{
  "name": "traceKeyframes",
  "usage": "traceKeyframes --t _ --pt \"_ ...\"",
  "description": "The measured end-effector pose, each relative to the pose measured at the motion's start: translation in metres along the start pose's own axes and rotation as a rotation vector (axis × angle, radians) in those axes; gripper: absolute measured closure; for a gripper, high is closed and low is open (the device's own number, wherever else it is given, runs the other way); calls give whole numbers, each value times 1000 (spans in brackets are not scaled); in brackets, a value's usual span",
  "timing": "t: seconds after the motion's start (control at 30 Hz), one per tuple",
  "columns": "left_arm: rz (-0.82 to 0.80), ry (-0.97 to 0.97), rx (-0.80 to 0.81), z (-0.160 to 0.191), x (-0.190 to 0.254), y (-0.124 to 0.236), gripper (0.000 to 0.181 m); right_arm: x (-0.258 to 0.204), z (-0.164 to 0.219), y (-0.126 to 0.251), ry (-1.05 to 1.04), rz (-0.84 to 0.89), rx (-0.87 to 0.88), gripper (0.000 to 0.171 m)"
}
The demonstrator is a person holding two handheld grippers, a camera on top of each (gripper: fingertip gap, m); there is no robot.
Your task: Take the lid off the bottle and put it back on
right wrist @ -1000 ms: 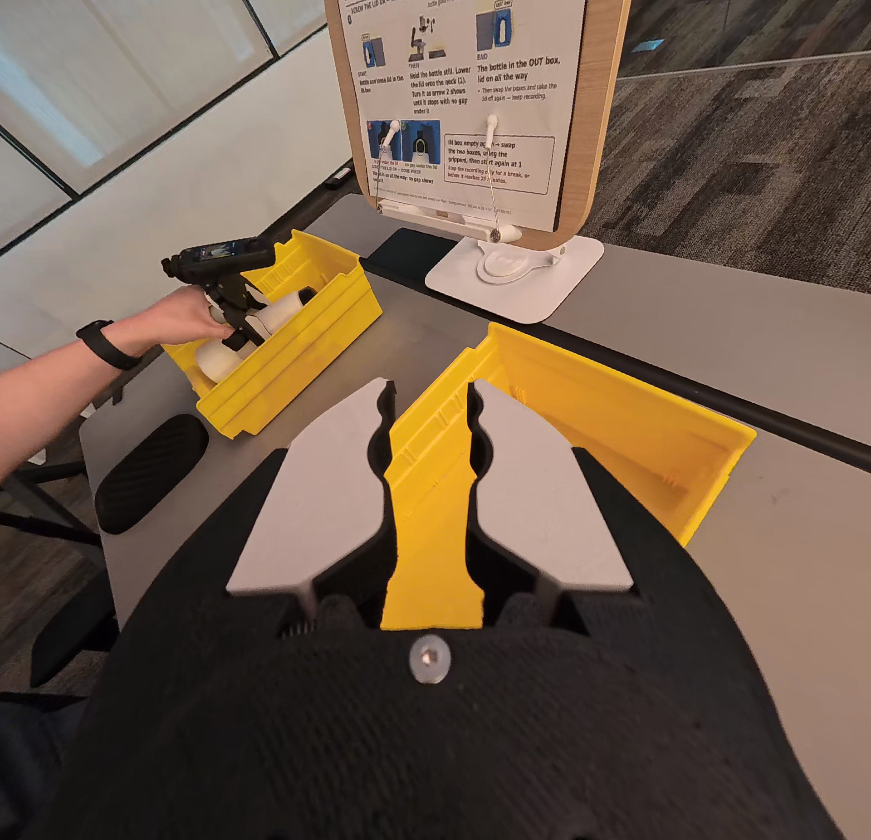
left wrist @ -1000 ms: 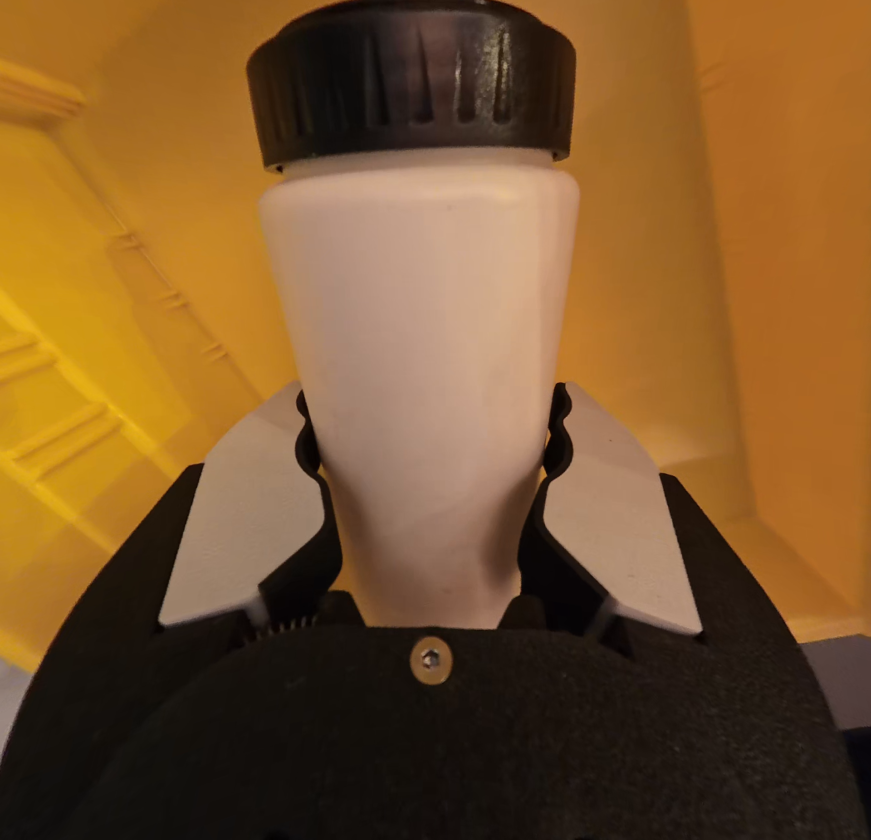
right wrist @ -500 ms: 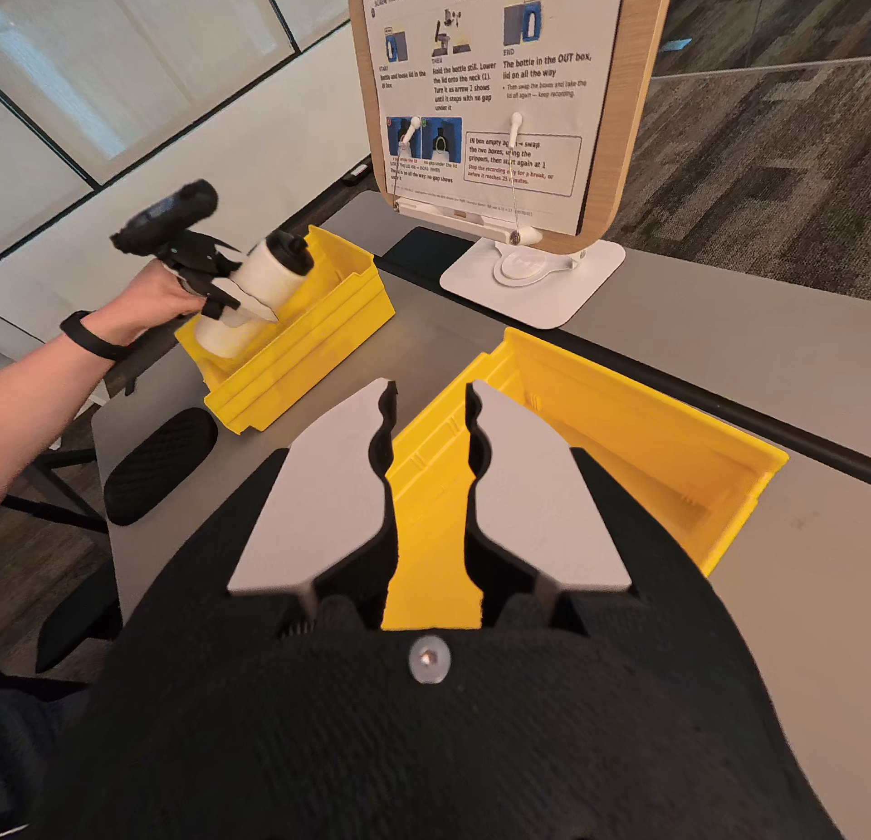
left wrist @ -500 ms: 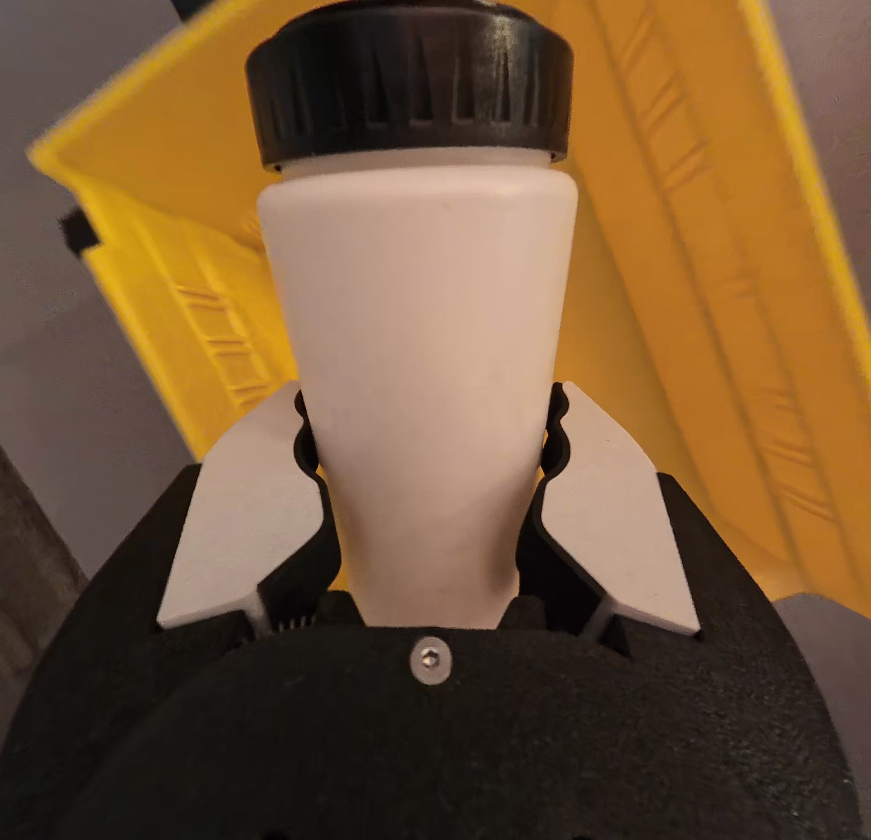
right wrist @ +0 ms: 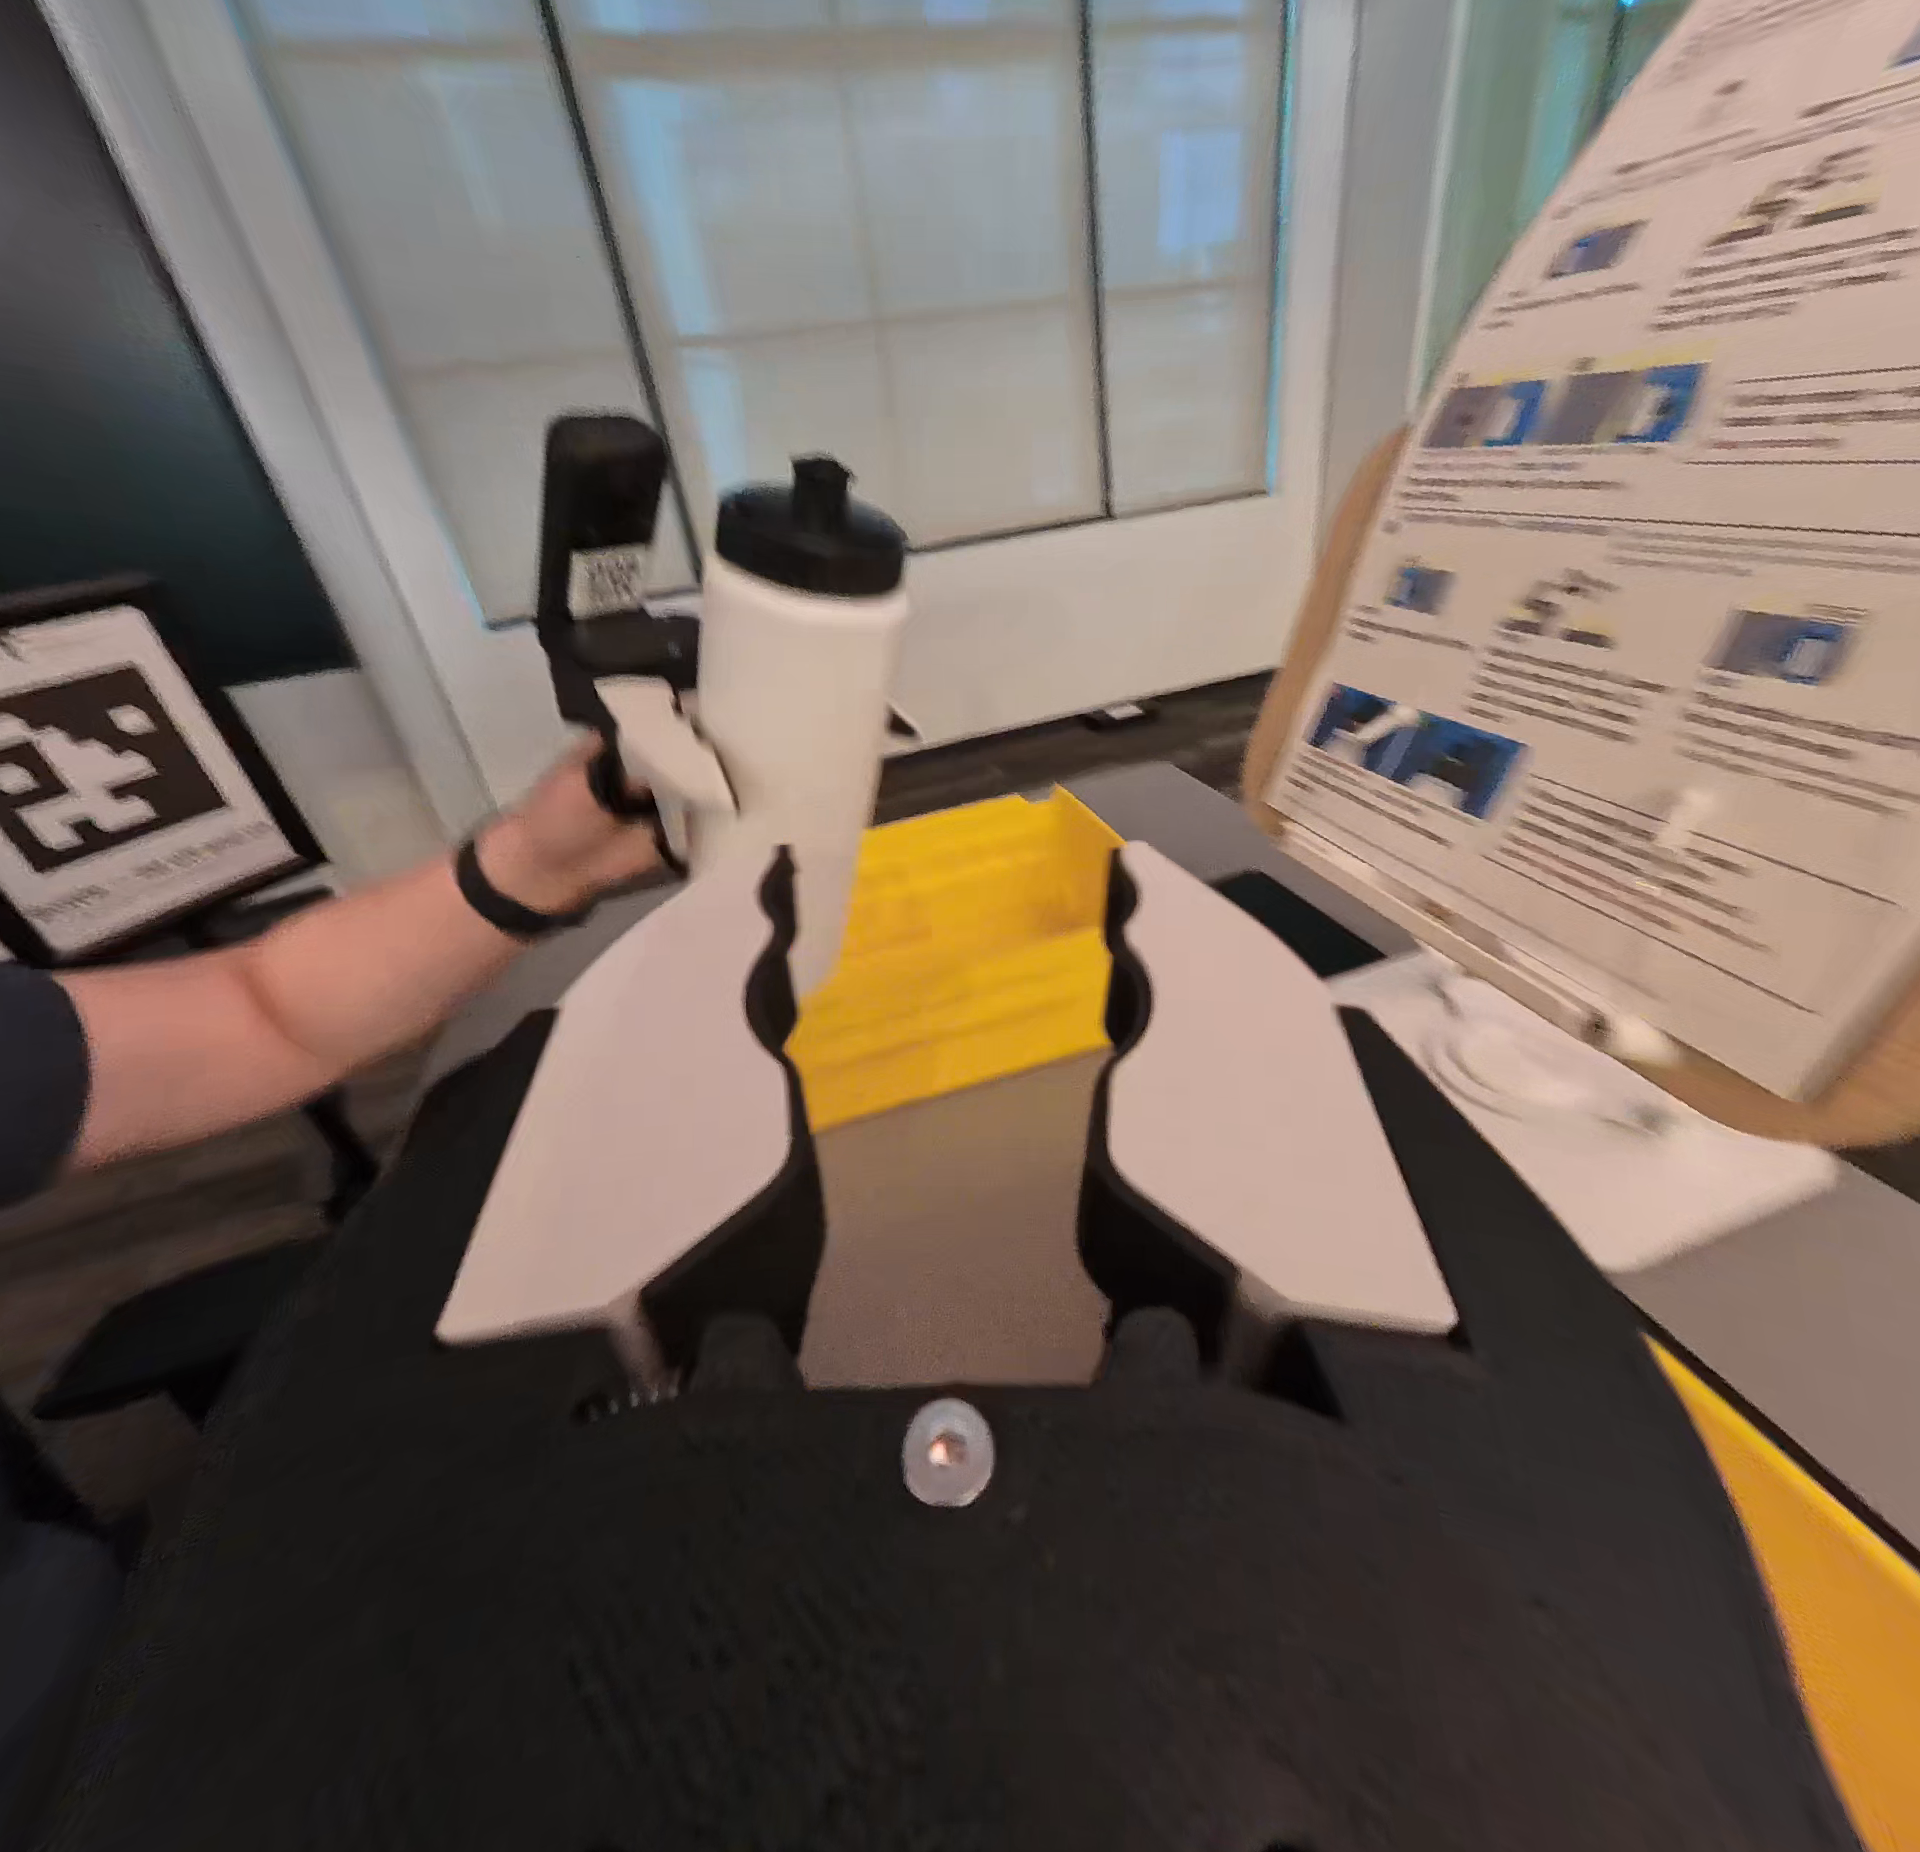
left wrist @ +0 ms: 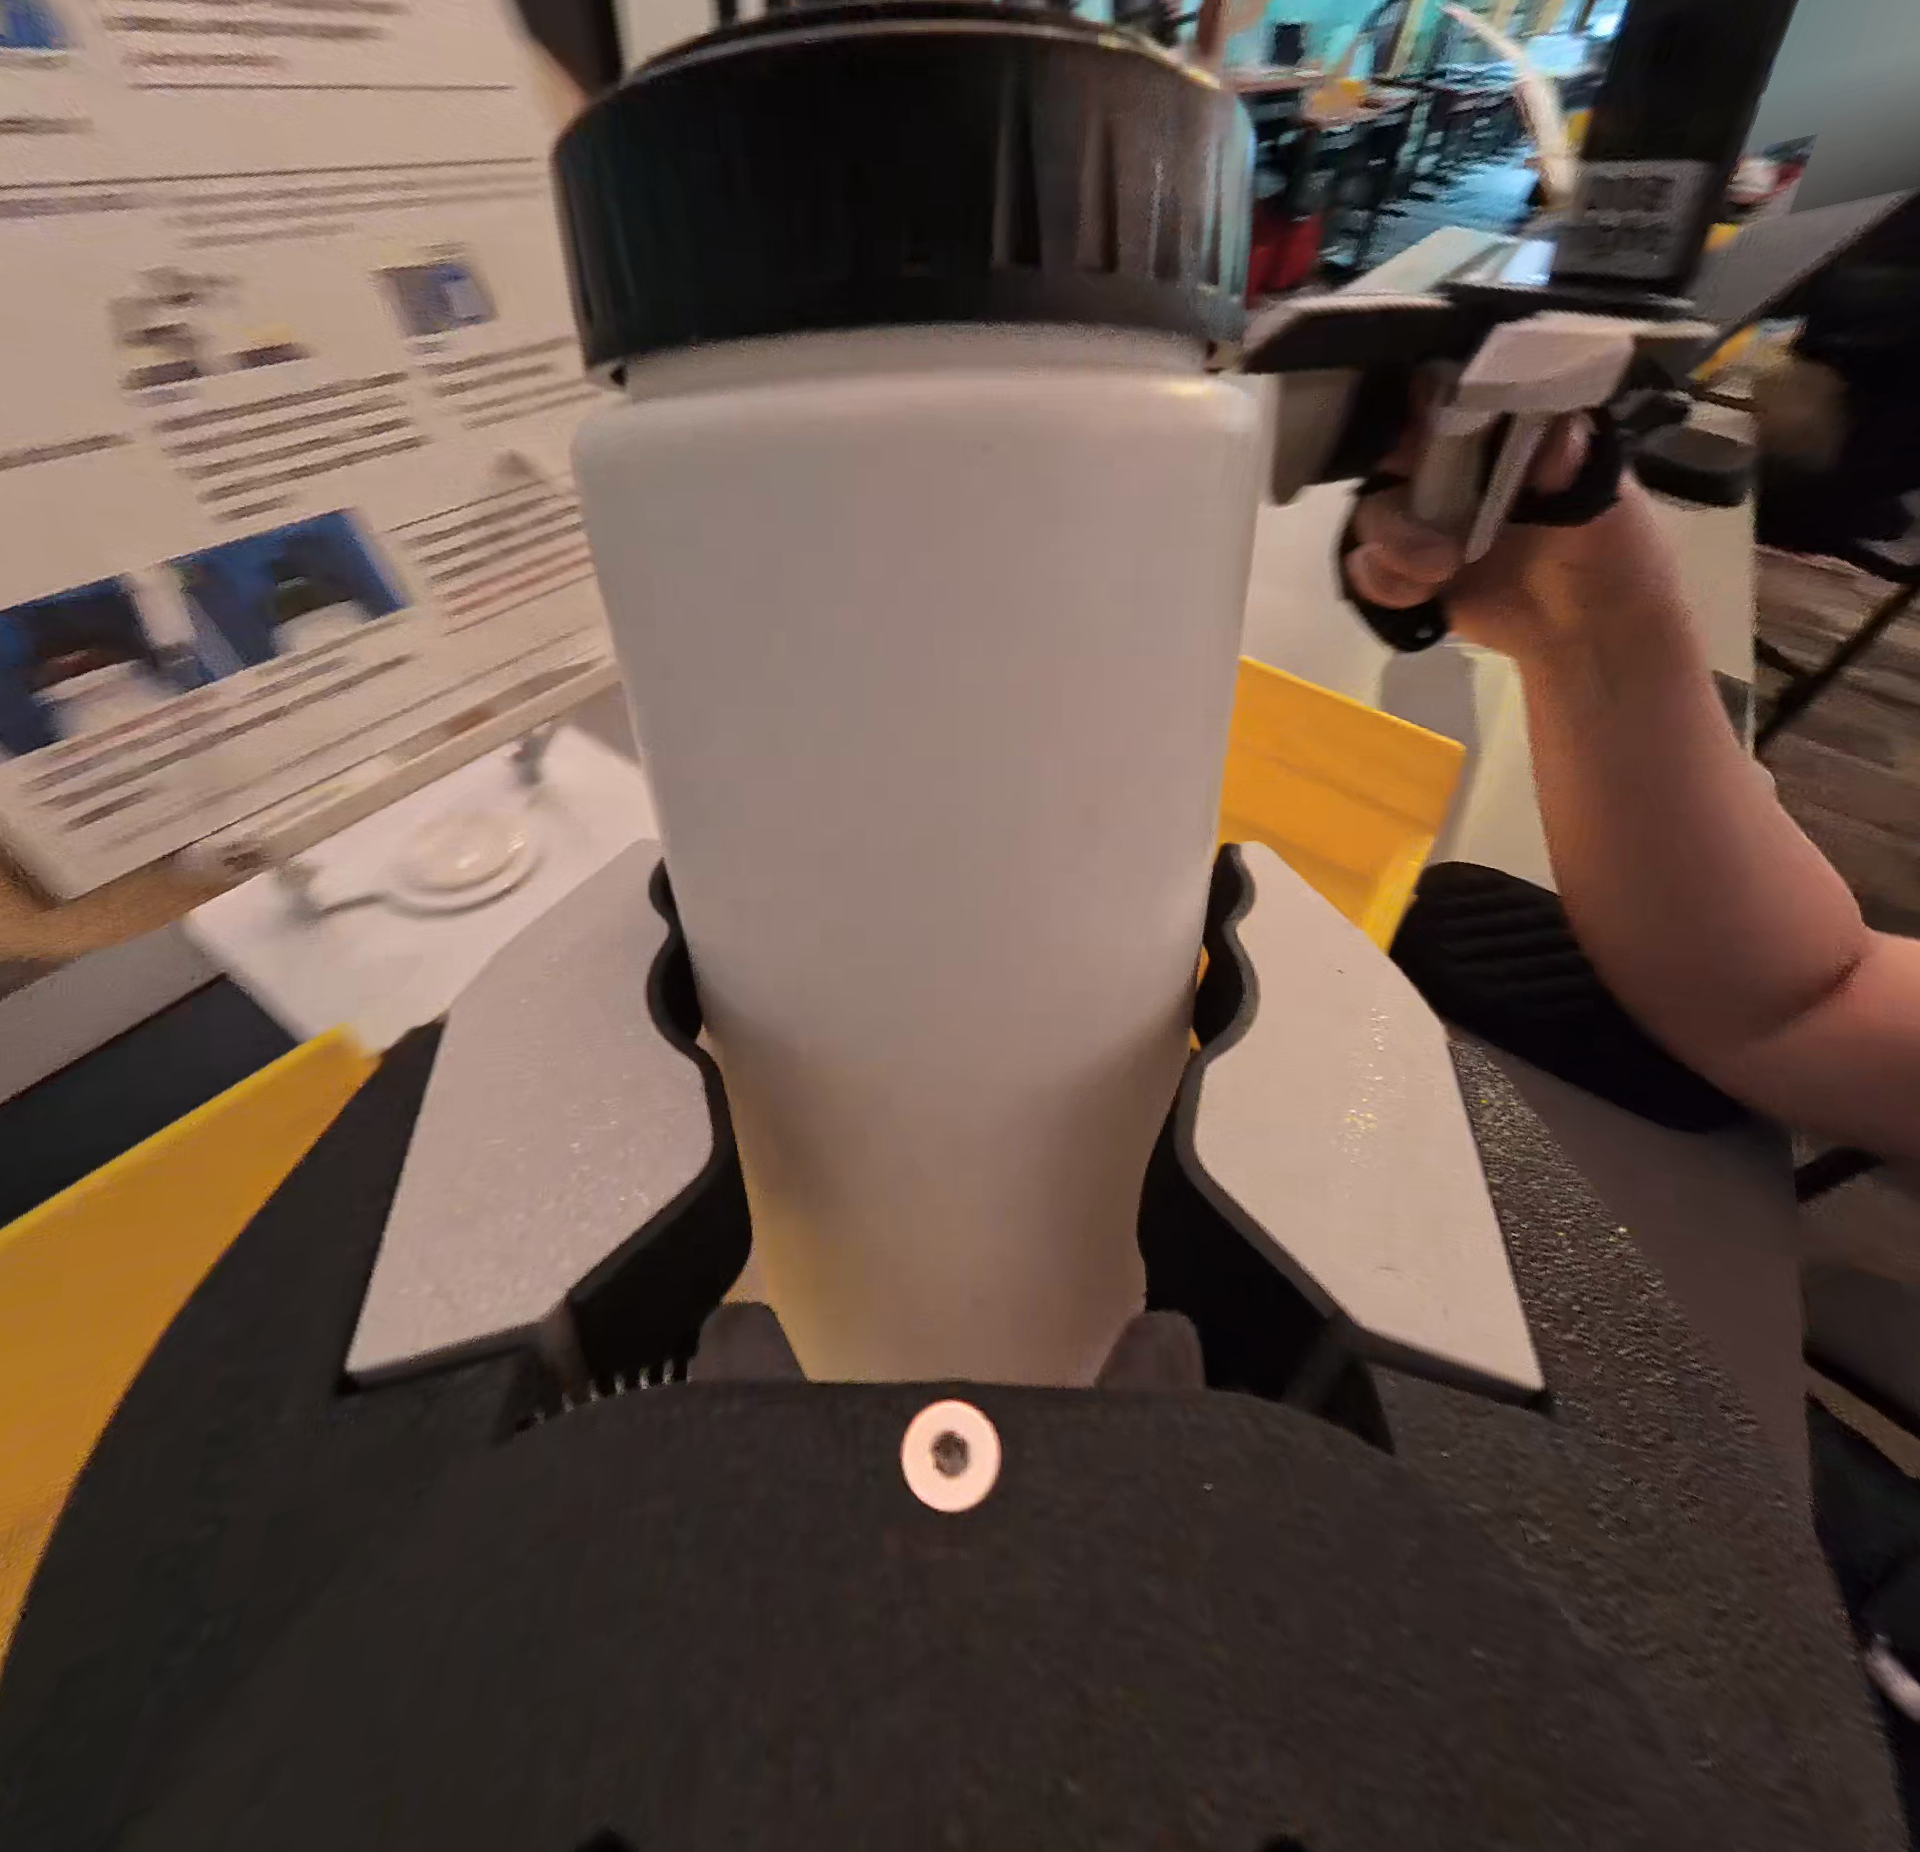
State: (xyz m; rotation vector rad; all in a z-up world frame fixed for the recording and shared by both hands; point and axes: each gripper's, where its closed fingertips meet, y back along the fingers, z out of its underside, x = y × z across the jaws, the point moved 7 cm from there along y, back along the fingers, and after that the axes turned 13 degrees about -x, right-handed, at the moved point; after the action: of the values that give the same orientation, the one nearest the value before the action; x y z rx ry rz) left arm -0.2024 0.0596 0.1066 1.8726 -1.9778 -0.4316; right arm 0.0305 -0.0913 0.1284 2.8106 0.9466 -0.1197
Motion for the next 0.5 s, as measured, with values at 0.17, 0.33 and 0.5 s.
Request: traceKeyframes --t 0.17,0.33,0.5 --pt "3 -130 85 24 45 -65 87 -20 10 -47 -30 -121 1 82" --pt "76 -110 96 51 45 -106 87 -24 31 -81 -70 -164 -93 82" --pt "133 -72 108 73 35 -123 86 -12 55 -99 -91 -60 -256 101"
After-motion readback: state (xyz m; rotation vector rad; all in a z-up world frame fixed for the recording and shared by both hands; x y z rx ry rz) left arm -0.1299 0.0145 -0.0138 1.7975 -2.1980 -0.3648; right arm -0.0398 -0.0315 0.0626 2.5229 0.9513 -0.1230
